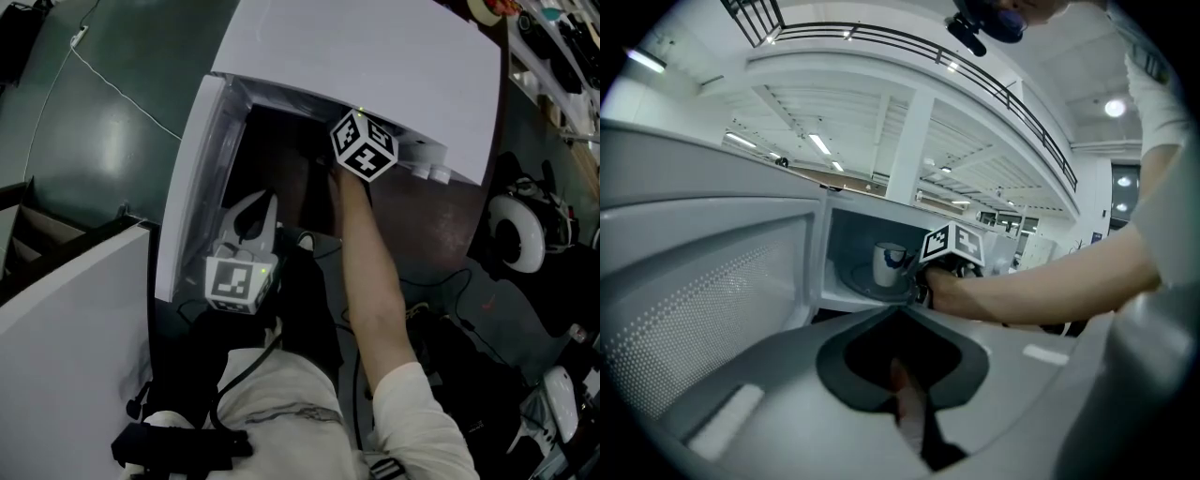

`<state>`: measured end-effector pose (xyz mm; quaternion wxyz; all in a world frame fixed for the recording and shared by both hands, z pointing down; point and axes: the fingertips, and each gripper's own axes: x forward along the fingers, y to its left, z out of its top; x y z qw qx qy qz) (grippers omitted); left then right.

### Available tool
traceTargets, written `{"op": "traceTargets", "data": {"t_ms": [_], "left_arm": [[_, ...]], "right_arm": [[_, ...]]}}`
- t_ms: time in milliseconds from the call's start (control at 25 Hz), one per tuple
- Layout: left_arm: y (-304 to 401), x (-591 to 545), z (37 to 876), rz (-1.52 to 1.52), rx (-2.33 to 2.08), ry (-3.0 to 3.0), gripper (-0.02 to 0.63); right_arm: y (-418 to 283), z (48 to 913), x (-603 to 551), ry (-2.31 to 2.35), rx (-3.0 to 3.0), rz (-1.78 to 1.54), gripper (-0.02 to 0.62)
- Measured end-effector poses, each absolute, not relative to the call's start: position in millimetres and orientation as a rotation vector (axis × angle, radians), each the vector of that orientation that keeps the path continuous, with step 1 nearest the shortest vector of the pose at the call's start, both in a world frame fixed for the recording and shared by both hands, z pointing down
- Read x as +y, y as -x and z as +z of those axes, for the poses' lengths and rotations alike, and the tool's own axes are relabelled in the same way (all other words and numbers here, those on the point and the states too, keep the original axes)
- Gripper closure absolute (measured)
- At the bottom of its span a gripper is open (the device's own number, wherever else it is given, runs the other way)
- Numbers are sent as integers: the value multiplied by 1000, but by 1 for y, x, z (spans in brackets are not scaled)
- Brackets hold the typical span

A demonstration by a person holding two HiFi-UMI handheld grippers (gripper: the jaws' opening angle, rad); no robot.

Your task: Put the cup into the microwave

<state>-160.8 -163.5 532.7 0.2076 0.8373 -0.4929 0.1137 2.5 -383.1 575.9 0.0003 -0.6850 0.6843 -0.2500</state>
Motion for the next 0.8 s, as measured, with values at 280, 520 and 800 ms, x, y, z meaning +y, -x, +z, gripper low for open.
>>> {"op": "traceTargets", "data": {"t_ms": [280,520,800], "left_arm": [[164,-164,533,318,-1368,-2327,606],[161,-165,531,293,-1375,-2316,606],[163,-164,532,302,-1376,-2318,606]], "right_arm": [[-9,576,-393,2202,2103,-768,560],[-9,579,-395,2249,2128,-744,560],[-8,574,-395,2268,2143,-684,558]]}}
